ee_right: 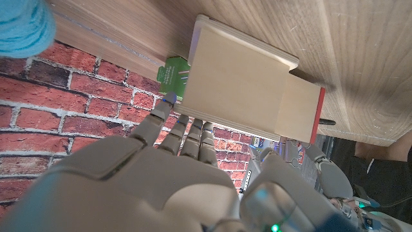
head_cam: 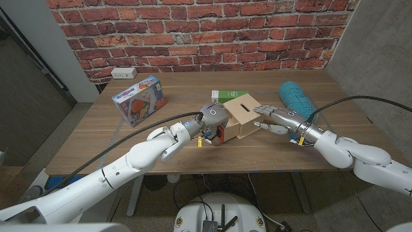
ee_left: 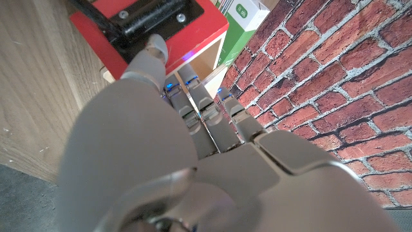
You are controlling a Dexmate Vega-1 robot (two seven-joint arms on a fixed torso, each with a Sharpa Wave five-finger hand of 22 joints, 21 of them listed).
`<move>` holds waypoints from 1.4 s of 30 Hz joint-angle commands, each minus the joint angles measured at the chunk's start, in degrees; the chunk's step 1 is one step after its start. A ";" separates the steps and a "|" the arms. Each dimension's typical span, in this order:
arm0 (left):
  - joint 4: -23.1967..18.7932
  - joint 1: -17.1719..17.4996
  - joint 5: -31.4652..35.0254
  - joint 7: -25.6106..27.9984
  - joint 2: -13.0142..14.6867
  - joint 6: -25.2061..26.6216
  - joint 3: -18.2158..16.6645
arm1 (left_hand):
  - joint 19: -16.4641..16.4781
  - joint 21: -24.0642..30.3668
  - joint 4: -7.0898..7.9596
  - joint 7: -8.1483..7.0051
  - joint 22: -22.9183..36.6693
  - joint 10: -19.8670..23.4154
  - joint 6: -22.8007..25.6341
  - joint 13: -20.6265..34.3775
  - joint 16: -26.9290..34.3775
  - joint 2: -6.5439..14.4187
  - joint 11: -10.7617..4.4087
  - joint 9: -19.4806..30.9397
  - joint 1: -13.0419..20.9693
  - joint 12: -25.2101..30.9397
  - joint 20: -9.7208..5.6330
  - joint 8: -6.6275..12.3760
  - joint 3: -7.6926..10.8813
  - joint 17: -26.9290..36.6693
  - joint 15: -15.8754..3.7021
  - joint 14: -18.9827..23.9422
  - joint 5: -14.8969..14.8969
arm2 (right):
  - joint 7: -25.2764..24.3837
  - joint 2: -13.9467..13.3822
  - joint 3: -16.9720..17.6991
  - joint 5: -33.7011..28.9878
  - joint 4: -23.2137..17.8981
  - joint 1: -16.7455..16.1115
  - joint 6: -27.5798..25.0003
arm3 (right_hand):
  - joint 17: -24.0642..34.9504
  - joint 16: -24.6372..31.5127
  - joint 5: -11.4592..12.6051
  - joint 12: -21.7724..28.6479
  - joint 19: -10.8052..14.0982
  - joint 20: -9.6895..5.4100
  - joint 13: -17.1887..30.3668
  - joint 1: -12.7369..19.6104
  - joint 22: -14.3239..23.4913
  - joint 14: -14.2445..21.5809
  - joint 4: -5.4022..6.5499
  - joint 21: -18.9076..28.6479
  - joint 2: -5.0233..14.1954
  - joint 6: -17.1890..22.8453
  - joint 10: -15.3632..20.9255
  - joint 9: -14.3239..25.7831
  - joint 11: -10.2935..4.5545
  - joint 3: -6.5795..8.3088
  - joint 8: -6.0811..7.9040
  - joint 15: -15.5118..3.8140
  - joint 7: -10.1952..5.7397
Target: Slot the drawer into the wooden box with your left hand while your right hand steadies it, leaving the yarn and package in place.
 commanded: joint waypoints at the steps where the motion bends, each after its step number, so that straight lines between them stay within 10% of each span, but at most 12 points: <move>1: -0.37 -0.44 -1.19 -2.10 -0.02 0.16 0.07 | -0.52 -0.02 0.60 -0.18 0.11 -2.17 -1.71 -0.16 -0.26 -0.39 -0.14 0.09 -3.61 -0.30 -9.20 -0.42 0.25 0.10 -3.16 -1.74 0.24 | 0.16 0.19 -0.22 0.01 0.46 0.47 0.27 | 0.16 0.25 -0.26 0.18 0.73 -4.13 0.12 0.20 0.23 0.56 -0.13 -0.11 2.70 0.83 2.56 0.25 0.35 0.38 0.29 -1.47 -0.04; 42: -3.52 -0.53 -6.15 -7.93 1.41 -0.29 -2.95 | -1.64 -0.21 1.35 0.64 -0.05 -19.51 -18.70 -0.41 -0.75 -7.90 -0.50 -1.14 -16.39 -0.53 -9.37 -3.82 1.28 -0.15 -2.15 -18.17 -1.61 | 1.08 1.24 -1.17 0.65 2.26 2.59 1.44 | 0.40 0.14 -0.45 0.03 0.91 -3.84 0.15 0.49 0.24 0.62 -0.54 -0.21 2.75 1.09 2.71 0.26 0.30 0.83 0.16 -1.41 -0.14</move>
